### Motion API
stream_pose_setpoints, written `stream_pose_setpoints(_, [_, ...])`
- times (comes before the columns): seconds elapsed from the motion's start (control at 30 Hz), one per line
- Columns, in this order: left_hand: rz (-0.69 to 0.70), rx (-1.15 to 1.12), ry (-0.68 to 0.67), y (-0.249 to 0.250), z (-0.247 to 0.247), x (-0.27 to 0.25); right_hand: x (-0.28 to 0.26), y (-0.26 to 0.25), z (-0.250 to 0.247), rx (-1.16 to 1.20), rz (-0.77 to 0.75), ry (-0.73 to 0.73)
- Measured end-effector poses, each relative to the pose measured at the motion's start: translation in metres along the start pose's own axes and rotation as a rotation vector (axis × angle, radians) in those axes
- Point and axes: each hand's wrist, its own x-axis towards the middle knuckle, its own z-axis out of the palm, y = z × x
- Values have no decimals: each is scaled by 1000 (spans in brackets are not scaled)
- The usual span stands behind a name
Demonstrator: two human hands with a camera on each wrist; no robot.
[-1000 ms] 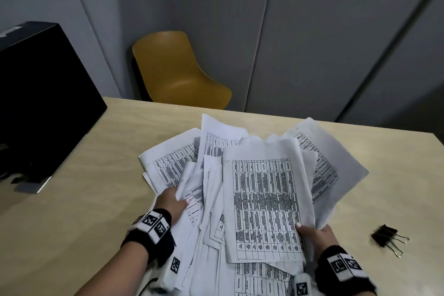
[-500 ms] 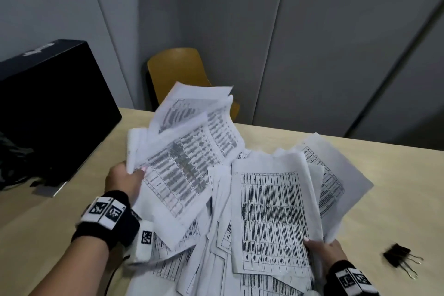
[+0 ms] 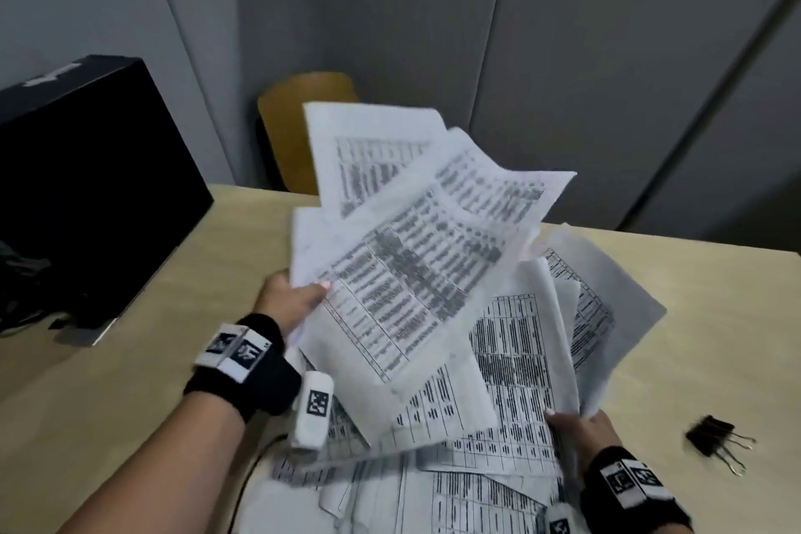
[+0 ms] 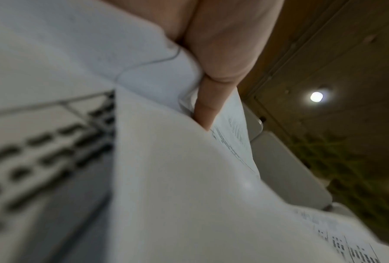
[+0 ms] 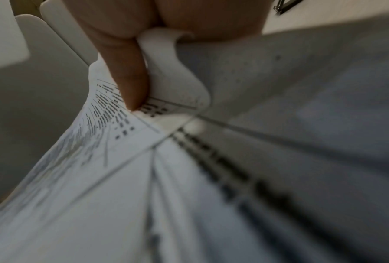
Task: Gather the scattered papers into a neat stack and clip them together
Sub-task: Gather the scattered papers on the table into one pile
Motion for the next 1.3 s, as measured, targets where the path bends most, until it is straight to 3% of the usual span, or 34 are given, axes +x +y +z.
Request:
stream_pose_setpoints(0.17, [-132, 370, -156, -55, 40, -8, -11, -2, -7, 320, 56, -273])
stream_pose_setpoints(0.23, [-163, 520, -247, -68, 54, -16, -9, 2, -8, 365, 9, -328])
stream_pose_setpoints(0.33, [-168, 623, -323, -77, 69, -23, -15, -3, 2, 215, -116, -257])
stream_pose_setpoints(0.43, [-120, 651, -383, -83, 76, -21, -12, -3, 2, 24, -117, -147])
stream_pose_setpoints(0.5, [-59, 584, -337, -86, 71, -15, -6, 3, 0, -2, -105, -87])
stream_pose_setpoints(0.57, [-17, 604, -121, -86, 57, -3, -4, 11, -1, 9, -106, -78])
stream_pose_setpoints(0.67, [-210, 697, 254, -92, 26, 17, -12, 7, -2, 130, -110, -90])
stream_pose_setpoints(0.73, [-314, 620, 343, -95, 18, 19, -26, 0, -5, 205, -89, -84])
stream_pose_setpoints(0.83, [-276, 494, 335, -95, 28, 24, -7, 12, -6, 156, -126, -85])
stream_pose_setpoints(0.93, [-223, 408, 283, -95, 35, 33, 9, 22, -5, 134, -18, -104])
stream_pose_setpoints(1.07, [-185, 529, 134, -92, 35, 38, 21, 34, -4, 145, 15, -67])
stream_pose_setpoints(1.2, [-51, 622, 69, -81, 25, 41, 20, 32, -7, 110, -20, -94])
stream_pose_setpoints(1.3, [-26, 738, 29, -72, 12, 47, 21, 18, -14, 130, -48, -86])
